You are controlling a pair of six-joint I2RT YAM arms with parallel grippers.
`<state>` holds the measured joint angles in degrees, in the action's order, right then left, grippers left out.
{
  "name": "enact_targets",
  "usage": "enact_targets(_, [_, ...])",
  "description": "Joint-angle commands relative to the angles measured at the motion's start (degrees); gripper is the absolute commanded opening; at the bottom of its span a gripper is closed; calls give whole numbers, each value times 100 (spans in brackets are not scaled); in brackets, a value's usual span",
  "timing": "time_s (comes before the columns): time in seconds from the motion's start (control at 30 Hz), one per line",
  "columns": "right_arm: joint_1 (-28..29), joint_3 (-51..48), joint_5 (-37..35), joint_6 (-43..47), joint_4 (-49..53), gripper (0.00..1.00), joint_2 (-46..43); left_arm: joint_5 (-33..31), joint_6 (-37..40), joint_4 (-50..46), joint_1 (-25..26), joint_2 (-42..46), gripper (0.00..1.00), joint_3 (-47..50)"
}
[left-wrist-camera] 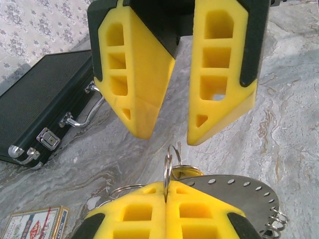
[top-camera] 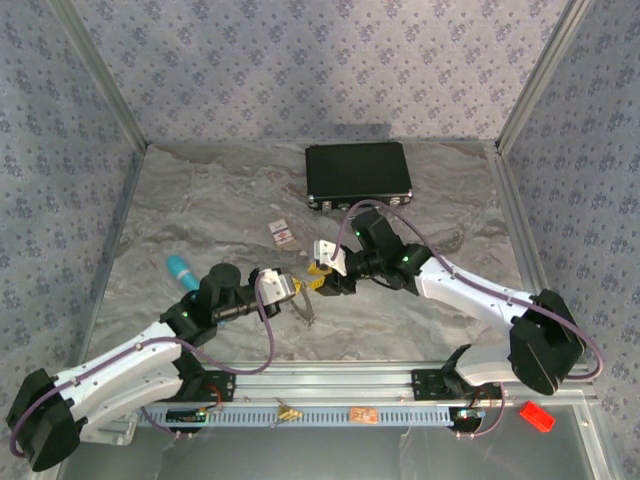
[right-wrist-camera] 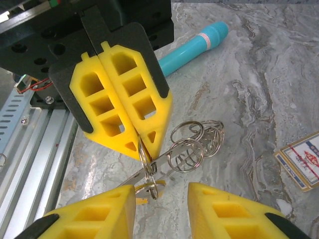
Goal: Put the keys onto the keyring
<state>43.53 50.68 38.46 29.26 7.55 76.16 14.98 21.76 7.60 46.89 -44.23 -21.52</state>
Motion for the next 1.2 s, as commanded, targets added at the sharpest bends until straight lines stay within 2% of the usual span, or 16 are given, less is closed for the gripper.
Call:
enact_targets(0.0, [26,-22,180,-346,-275,31,14,12,-8,470,5,158,0,39])
enact_targets(0.2, [17,147,218,-162,9,20,193,-12,6,506,9,171,0,61])
enact_targets(0.43, [-18,210,362,-142,113,25,250,-63,24,558,7,178,0,82])
enact_targets(0.53, [-26,240,397,-147,148,14,253,-58,30,594,13,187,0,95])
enact_targets(0.77, [-54,310,511,-117,229,0,318,-40,65,636,12,187,0,88])
enact_targets(0.97, [-56,516,470,-208,319,0,635,238,-92,934,13,265,0,112])
enact_targets(1.1, [34,619,542,-192,284,0,700,102,-146,1019,17,301,0,174])
enact_targets(1.17, [26,523,474,-167,211,11,610,-39,-150,1057,21,305,0,233])
